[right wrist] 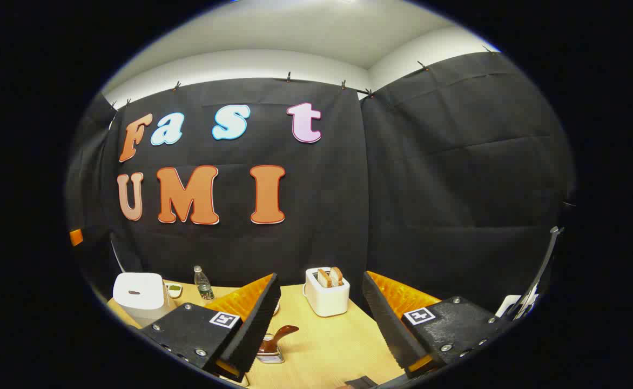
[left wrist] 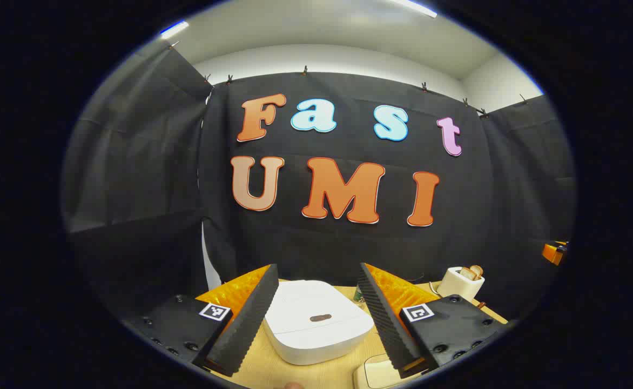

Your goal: Close the left gripper, press the button to open the rice cooker; take a wooden spoon from the chopstick holder with the right hand, scoop a spoonful of rice and pour it into the rice cooker, then put the wooden spoon back into the chopstick holder.

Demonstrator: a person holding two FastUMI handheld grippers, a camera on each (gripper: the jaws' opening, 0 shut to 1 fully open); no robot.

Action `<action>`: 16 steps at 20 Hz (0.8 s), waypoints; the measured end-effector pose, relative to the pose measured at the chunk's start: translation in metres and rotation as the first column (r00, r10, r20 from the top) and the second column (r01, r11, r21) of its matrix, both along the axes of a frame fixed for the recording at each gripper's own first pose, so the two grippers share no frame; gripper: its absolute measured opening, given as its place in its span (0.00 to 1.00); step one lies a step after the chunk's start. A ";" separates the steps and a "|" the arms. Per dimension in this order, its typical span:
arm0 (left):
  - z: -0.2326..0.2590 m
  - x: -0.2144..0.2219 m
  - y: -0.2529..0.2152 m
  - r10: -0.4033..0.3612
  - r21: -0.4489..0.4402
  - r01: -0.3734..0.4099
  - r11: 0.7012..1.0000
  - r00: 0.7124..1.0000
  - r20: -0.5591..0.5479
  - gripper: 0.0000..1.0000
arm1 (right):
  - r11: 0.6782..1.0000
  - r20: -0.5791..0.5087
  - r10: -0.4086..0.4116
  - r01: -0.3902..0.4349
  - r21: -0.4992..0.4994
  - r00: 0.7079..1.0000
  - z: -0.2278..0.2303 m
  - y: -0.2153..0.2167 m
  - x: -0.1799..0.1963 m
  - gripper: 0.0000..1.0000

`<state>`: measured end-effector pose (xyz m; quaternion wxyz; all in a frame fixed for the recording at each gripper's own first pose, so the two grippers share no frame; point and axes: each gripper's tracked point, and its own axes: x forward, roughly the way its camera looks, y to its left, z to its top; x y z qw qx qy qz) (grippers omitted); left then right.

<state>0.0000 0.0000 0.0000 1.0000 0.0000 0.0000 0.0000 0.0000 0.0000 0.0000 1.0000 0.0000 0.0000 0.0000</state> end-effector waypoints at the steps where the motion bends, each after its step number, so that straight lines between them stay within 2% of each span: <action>1: -0.001 0.000 -0.001 -0.003 0.002 0.003 1.000 1.000 -0.002 1.00 | 1.000 0.002 0.003 -0.003 0.003 1.000 0.001 -0.001 -0.001 0.97; 2: 0.001 0.001 -0.003 0.000 0.006 0.000 1.000 1.000 -0.002 1.00 | 1.000 0.004 0.006 -0.006 0.008 1.000 0.004 -0.001 -0.001 0.95; 8: 0.003 -0.010 0.005 0.029 -0.004 -0.029 1.000 1.000 -0.004 1.00 | 1.000 0.009 0.027 -0.027 -0.003 1.000 0.008 0.001 0.002 0.95; 11: -0.005 -0.013 0.015 0.044 0.036 -0.042 0.998 0.998 -0.041 1.00 | 1.000 -0.010 0.013 -0.013 0.024 1.000 0.001 0.001 -0.001 0.95; 16: 0.006 -0.021 0.029 0.080 0.034 -0.079 0.996 0.997 -0.005 1.00 | 0.999 -0.005 0.026 -0.025 0.021 1.000 0.005 0.003 -0.008 0.95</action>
